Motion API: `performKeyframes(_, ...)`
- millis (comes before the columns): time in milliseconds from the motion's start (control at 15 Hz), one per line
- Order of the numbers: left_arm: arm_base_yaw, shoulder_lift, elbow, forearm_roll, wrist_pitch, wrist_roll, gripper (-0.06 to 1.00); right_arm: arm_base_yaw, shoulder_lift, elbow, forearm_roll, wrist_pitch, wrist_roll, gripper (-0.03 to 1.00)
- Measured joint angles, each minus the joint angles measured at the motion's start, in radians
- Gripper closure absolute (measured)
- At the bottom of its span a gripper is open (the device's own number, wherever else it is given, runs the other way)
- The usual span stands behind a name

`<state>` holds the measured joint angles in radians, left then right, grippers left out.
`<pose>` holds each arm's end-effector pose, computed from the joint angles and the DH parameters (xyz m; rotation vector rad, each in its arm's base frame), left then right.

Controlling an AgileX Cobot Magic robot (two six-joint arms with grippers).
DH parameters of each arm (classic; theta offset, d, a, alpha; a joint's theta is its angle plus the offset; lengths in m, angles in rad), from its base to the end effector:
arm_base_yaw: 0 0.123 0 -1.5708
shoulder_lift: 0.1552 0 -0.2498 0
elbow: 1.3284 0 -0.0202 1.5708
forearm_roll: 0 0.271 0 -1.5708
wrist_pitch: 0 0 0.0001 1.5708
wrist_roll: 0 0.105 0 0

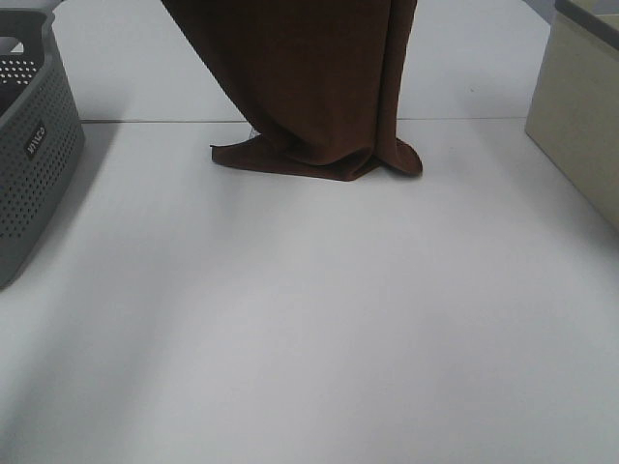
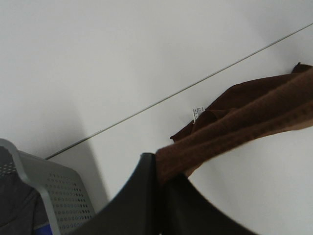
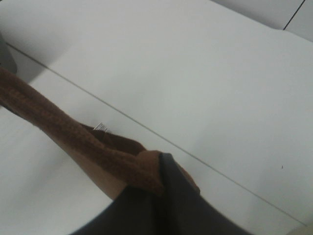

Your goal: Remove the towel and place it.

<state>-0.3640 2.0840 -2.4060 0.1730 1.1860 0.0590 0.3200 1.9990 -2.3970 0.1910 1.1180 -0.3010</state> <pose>0.4448 -0.1515 0.3731 0.4867 2.2796 0.0682 0.4231 0.1591 0.4151 -0.6747 2.0903 0.2464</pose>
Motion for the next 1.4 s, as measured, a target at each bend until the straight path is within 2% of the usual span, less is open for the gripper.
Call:
performKeyframes(133,0.0,-0.053,0.001,-0.002,0.013,-0.016,0.94,0.002,-0.018,0.0,0.007,0.081,0.001,0.96)
performKeyframes(267,0.0,-0.083,0.012,-0.015,0.016,-0.02,0.94,0.002,-0.022,0.0,0.007,0.092,0.003,0.96)
performKeyframes(333,0.0,-0.109,0.051,-0.023,0.016,-0.023,0.94,0.003,-0.029,0.001,0.007,0.093,0.02,0.96)
performKeyframes(400,0.0,-0.199,0.195,-0.041,0.015,-0.035,0.94,0.003,-0.078,0.049,0.036,0.097,0.043,0.96)
performKeyframes(600,-0.046,-0.385,0.443,-0.051,0.009,-0.045,0.94,0.005,-0.232,0.286,0.086,0.1,0.054,0.96)
performKeyframes(667,-0.06,-0.419,0.488,-0.051,0.007,-0.045,0.94,0.005,-0.263,0.337,0.088,0.1,0.054,0.96)
performKeyframes(933,-0.161,-0.631,0.792,-0.07,-0.011,-0.09,0.94,0.005,-0.507,0.675,0.112,0.1,0.054,0.96)
performKeyframes(1067,-0.201,-0.712,0.902,-0.088,-0.021,-0.112,0.94,0.005,-0.602,0.809,0.119,0.1,0.054,0.96)
performKeyframes(1400,-0.218,-0.826,1.109,-0.229,-0.033,-0.104,0.94,0.012,-0.768,1.072,0.135,0.098,0.054,0.96)
